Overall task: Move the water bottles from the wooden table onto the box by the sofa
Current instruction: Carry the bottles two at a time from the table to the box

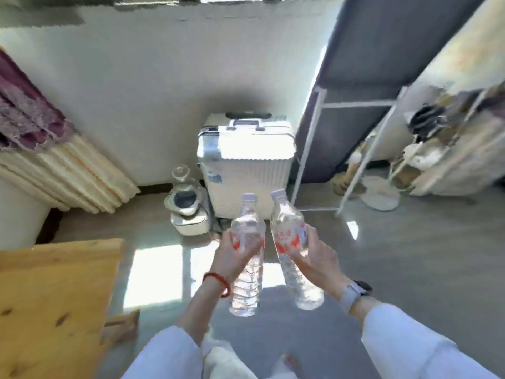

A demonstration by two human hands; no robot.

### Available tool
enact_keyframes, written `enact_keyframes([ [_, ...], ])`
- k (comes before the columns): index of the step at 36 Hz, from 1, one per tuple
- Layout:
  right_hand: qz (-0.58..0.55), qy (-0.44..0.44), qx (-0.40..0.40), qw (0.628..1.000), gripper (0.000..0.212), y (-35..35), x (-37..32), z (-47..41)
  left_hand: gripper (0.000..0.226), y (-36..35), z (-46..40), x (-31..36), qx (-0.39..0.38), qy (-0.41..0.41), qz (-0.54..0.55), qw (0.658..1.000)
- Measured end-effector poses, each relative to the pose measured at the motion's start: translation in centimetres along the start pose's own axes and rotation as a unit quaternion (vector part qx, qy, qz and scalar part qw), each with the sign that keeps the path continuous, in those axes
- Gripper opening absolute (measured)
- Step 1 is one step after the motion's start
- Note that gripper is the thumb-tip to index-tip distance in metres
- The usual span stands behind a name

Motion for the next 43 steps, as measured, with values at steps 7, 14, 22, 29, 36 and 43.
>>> enact_keyframes([
  [7,-0.025,-0.172,0.097,0.980,0.052,10.9,15.2,4.6,0.046,-17.2,-1.3,8.2,-0.074,-0.107,-0.100,0.986],
  [14,-0.027,-0.281,0.196,0.939,0.054,18.3,26.7,7.4,0.044,-31.9,-2.6,15.8,-0.154,-0.225,-0.166,0.948],
  [22,-0.030,-0.358,0.268,0.894,0.056,28.9,39.9,6.3,0.053,-51.1,-6.6,23.8,-0.256,-0.285,-0.213,0.899],
  [29,-0.048,-0.422,0.295,0.856,0.057,39.1,49.7,5.0,0.054,-67.2,-8.6,31.8,-0.339,-0.317,-0.242,0.852],
  [36,-0.084,-0.477,0.347,0.803,0.063,45.9,59.5,7.8,0.053,-82.1,-6.6,37.4,-0.400,-0.352,-0.293,0.794],
  [43,-0.107,-0.525,0.378,0.755,0.062,51.8,71.4,11.8,0.057,-97.5,-3.1,40.2,-0.445,-0.367,-0.308,0.757],
])
Point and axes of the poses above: each hand's wrist, its own z-axis away from the middle knuckle, its own y-axis out of the back of the hand, x = y × z, the point moved 4 cm from there along -z, towards the middle knuckle, and after that the axes turned 1 degree about z, right-handed, at the moved point
